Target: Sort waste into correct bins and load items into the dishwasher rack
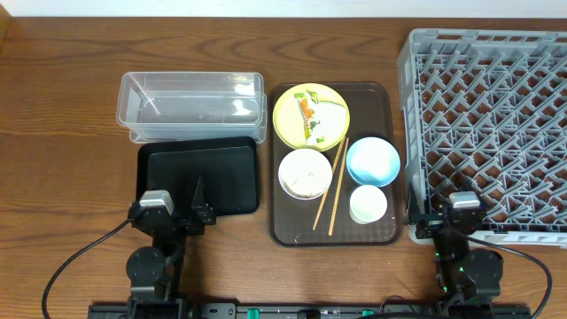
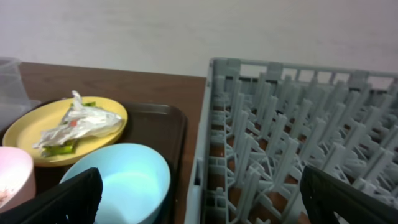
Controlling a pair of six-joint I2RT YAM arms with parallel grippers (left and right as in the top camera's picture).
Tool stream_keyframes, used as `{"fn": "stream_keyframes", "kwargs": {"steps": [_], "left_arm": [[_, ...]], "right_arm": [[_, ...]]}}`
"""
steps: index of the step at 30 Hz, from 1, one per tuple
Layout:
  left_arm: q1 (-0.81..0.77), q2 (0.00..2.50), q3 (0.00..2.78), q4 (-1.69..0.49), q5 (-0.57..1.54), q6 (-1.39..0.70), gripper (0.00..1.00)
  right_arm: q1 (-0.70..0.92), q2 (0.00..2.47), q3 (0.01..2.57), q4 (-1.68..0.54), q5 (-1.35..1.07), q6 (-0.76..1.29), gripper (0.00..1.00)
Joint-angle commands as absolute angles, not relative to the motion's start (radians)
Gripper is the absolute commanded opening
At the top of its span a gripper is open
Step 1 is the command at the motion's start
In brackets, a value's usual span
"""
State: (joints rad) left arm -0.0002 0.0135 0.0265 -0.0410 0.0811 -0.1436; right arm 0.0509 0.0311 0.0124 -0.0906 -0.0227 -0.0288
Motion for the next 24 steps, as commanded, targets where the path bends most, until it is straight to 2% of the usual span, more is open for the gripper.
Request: {"fn": "stream_keyframes", "kwargs": {"steps": [1, 7, 13, 19, 24], "left_arm": [[0.006, 0.047, 0.051, -0.088, 0.125, -0.232, 1.00], [0.005, 0.215, 0.210, -0.177, 0.124, -0.241, 1.00], [0.006, 0.483, 0.432, -0.273, 0.199, -0.241, 1.00], [0.006, 0.788, 0.705, -0.494, 0.313, -0.174, 1.00], [0.006, 0.971, 0.895, -0.713, 0.321, -0.135, 1.00]], "right_arm": [[0.053, 0.034, 0.064, -0.154, 0.012, 0.014, 0.99], [0.053, 0.121, 0.229, -0.291, 0.034, 0.014, 0.99], [0.053, 0.362, 0.412, -0.381, 0.033, 0.014, 0.99], [0.053, 0.654, 0.638, -0.548, 0.034, 0.010, 0.99], [0.053, 0.839, 0.787, -0.662, 0.036, 0.010, 0.99]]}}
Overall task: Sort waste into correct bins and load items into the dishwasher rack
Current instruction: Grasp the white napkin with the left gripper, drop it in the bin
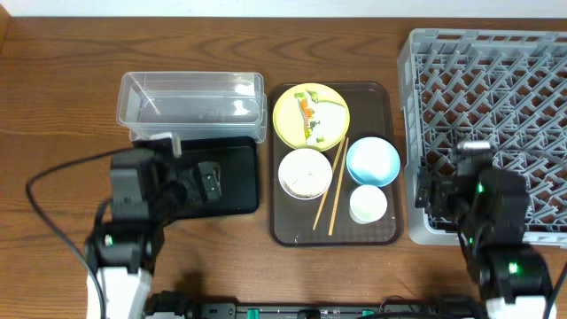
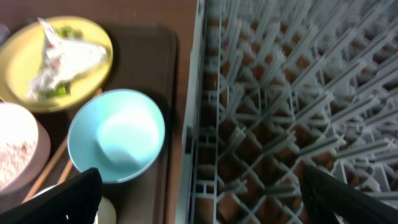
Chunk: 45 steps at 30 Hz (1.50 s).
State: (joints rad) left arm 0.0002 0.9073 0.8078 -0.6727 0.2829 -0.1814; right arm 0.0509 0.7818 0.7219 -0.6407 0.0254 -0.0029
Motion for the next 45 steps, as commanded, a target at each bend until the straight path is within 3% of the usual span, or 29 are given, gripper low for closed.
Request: {"fn": "stream_keyframes", "kwargs": {"steps": [1, 11, 22, 34, 45], "left_arm": [[0.006, 0.991, 0.906, -0.723, 0.322, -0.135, 1.00], [-0.013, 1.037, 0.910, -0.603, 0.381, -0.126, 1.00], [-0.218, 1.220, 1.014, -0.290, 0.216, 0.004, 1.00], [-0.404, 1.650, 1.404, -0.366, 0.170, 0.097, 1.00], [-0.506, 1.890, 1.415, -0.279, 0.171, 0.097, 0.99]], "right_arm": [[0.053, 0.863, 0.803, -0.669, 0.031, 0.010, 0.99], [0.053, 0.908, 0.818, -0.657, -0.028, 0.011, 0.99], [0.053, 0.908, 0.818, -0.650, -0.028, 0.011, 0.99], [0.053, 0.908, 0.818, -0.651, -0.027, 0.011, 0.99], [0.053, 0.908, 0.818, -0.656, -0.027, 0.011, 0.99]]}}
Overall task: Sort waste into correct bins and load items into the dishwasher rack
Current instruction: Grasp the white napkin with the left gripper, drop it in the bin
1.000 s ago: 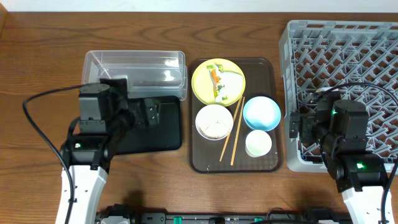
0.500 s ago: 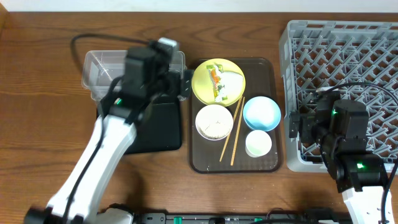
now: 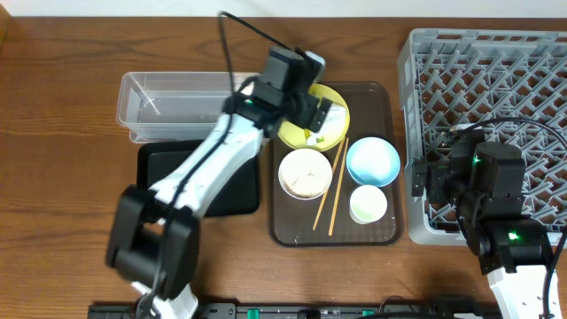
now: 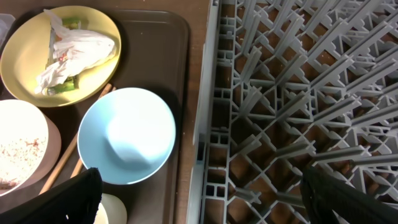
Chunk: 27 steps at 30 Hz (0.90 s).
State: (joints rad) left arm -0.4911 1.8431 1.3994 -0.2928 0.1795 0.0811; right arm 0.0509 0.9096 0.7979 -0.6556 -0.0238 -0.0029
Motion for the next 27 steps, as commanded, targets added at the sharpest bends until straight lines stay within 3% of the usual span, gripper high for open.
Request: {"fn": "stream_keyframes", "kwargs": {"steps": [1, 9, 20, 27], "left_arm": [[-0.513, 1.909, 1.415, -0.268, 0.171, 0.096, 0.97], [-0.560, 2.054, 1.415, -0.211, 0.171, 0.096, 0.90], [-0.588, 2.086, 1.415, -0.216, 0.171, 0.096, 0.09], [-0.585, 1.983, 1.415, -0.242, 0.170, 0.089, 0.06]], "right_arm": [[0.053, 0.908, 0.818, -0.656, -0.027, 0.011, 0.99], [0.053, 0.909, 0.818, -0.659, -0.027, 0.011, 0.99], [0.053, 0.909, 0.818, -0.659, -0.027, 0.011, 0.99], [0.053, 0.909, 0.818, -0.660, -0.027, 0.011, 0.99]]}}
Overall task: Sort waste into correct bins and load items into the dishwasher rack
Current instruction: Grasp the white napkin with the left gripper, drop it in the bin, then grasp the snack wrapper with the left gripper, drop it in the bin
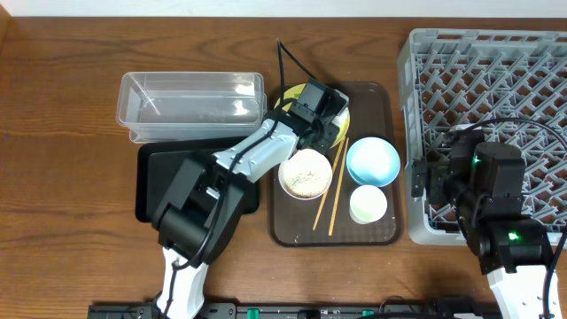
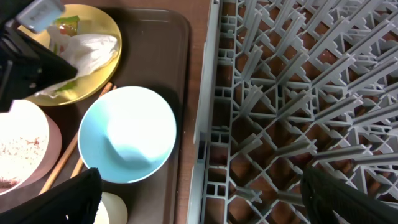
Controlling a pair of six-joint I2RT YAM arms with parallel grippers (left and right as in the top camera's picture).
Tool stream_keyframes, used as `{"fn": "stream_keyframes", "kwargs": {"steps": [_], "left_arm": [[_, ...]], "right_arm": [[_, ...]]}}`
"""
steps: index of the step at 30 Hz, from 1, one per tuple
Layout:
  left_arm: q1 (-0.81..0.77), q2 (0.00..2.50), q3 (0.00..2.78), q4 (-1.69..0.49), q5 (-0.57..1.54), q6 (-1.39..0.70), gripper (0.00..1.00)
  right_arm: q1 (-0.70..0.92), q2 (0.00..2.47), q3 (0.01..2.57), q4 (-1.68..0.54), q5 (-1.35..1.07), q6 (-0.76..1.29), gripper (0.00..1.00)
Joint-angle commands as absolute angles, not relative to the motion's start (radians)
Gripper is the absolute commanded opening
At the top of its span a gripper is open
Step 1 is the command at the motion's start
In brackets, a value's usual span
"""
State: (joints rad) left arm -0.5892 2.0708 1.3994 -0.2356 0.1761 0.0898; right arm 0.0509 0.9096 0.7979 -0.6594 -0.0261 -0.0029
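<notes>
A brown tray (image 1: 381,106) holds a yellow plate (image 1: 288,115) with a crumpled white wrapper (image 2: 93,46) and green scraps. Also on it are a pinkish bowl (image 1: 306,173) with crumbs, a blue bowl (image 1: 372,161), a white cup (image 1: 368,205) and chopsticks (image 1: 330,190). My left gripper (image 1: 323,111) is low over the plate's right side, at the wrapper; its jaws are not clear. My right gripper (image 1: 423,182) hangs open and empty over the left edge of the grey rack (image 1: 487,89).
A clear plastic bin (image 1: 190,102) stands left of the tray, with a black bin (image 1: 159,168) in front of it. The left arm stretches across the black bin to the plate. The rack's prongs fill the right side.
My left gripper has shifted from the plate's upper left rim to its right side and now shows in the right wrist view beside the wrapper. The right arm has not moved.
Both arms were folded at the table's front edge. Then the left was up over the black bin and the right over the rack's left edge. Later the left had reached the yellow plate; now it is at the wrapper. Nothing on the tray has moved.
</notes>
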Motion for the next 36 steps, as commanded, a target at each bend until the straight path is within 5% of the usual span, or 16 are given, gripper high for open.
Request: {"fn": "stream_keyframes", "kwargs": {"steps": [1, 10, 22, 24, 26, 36], "left_arm": [[-0.582, 1.955, 1.415, -0.252, 0.170, 0.088, 0.06], [-0.453, 1.748, 1.415, -0.393, -0.093, -0.089, 0.06], [-0.237, 1.747, 1.405, -0.464, -0.105, -0.096, 0.07], [-0.233, 1.747, 1.405, -0.479, -0.105, -0.096, 0.14], [-0.234, 1.747, 1.405, -0.486, -0.090, -0.096, 0.40], [-0.326, 1.759, 1.404, -0.482, 0.105, -0.160, 0.66]], "right_arm": [[0.053, 0.909, 0.818, -0.660, -0.027, 0.011, 0.99], [0.053, 0.909, 0.818, -0.659, -0.027, 0.011, 0.99], [0.053, 0.909, 0.818, -0.659, -0.027, 0.011, 0.99], [0.053, 0.909, 0.818, -0.659, -0.027, 0.011, 0.99], [0.053, 0.909, 0.818, -0.659, -0.027, 0.011, 0.99], [0.053, 0.909, 0.818, -0.658, -0.027, 0.011, 0.99]]}}
